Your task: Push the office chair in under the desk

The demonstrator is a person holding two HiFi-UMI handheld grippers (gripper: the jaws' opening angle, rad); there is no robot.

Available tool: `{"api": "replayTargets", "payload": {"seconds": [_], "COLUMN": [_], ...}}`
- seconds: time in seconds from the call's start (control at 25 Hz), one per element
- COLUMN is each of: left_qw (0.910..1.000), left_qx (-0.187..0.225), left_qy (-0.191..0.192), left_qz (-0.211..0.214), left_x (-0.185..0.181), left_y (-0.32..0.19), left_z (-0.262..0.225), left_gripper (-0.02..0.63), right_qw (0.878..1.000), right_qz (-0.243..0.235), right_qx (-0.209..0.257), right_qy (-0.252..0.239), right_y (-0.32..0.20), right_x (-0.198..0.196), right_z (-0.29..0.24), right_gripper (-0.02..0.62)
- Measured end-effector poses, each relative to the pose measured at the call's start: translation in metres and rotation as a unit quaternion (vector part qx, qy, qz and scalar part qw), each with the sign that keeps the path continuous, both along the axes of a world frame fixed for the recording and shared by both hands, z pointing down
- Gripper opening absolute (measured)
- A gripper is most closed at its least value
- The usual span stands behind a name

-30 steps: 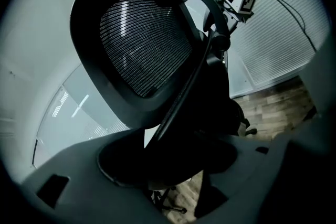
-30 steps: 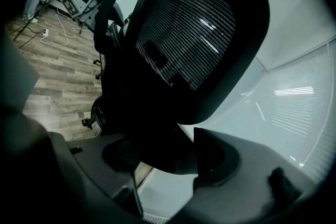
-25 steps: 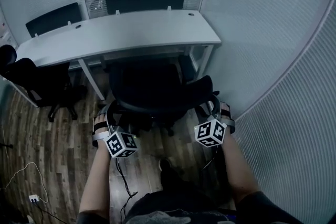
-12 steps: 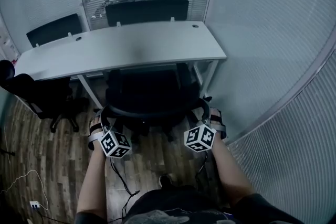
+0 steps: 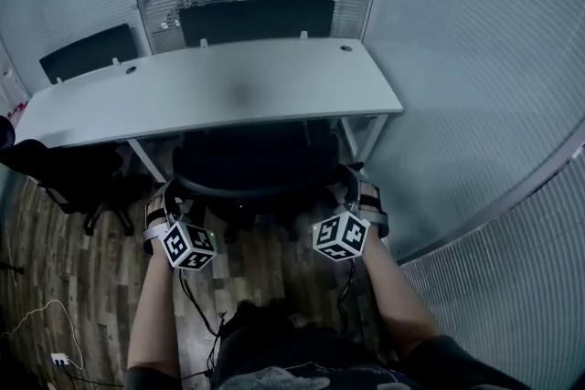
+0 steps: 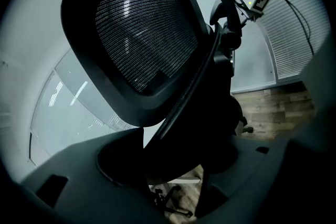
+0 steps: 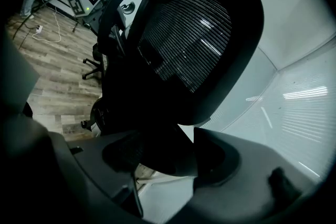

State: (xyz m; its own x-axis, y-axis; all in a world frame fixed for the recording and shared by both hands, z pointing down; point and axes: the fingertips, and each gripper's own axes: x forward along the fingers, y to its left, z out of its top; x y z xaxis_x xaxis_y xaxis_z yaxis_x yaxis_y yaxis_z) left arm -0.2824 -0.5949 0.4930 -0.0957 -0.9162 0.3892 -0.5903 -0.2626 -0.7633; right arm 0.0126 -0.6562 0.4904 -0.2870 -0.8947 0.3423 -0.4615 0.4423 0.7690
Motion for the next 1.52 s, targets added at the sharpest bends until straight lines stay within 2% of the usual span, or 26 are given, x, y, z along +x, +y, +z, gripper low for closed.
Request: {"api": "replayTargets", "payload": {"seconds": [0.2,0.44,0.88,1.28,1.52], "left_qw": [0.9999,0.9999,0.9999,0.9999,0.9999], "left_qx": [0.015,0.006,0.003,0.003,-0.001], "left_qy": [-0.001,-0.001,0.002,0.001,-0.002], "left_qz": [0.006,0.01,0.016,0.014,0.014], "left_x": [-0.014,-0.029,-0.064,-0.075,-0.084], "left_y": [-0.04,-0.09,-0.181,-0.219,-0.227], "left_z": [-0.001,0.005,-0.001,-0.001,0.002], "left_gripper": [0.293,0.293,0.293,0.293,0.293], "right_qw": [1.0,1.0,1.0,1.0,1.0], "right_qz": [-0.001,0.006,0.016,0.025,0.016], "right_qx": [0.005,-0.009,-0.007,-0.008,0.007], "right_qy": [-0.001,0.006,0.008,0.009,-0.003], "right_y": [-0.043,-0.094,-0.186,-0.224,-0.225], "right_x": [-0.015,-0.031,-0.066,-0.076,-0.084], "right_z": [-0.001,0.006,-0.001,-0.001,0.001], "right_gripper": [0.279,0.279,0.279,0.279,0.279]}}
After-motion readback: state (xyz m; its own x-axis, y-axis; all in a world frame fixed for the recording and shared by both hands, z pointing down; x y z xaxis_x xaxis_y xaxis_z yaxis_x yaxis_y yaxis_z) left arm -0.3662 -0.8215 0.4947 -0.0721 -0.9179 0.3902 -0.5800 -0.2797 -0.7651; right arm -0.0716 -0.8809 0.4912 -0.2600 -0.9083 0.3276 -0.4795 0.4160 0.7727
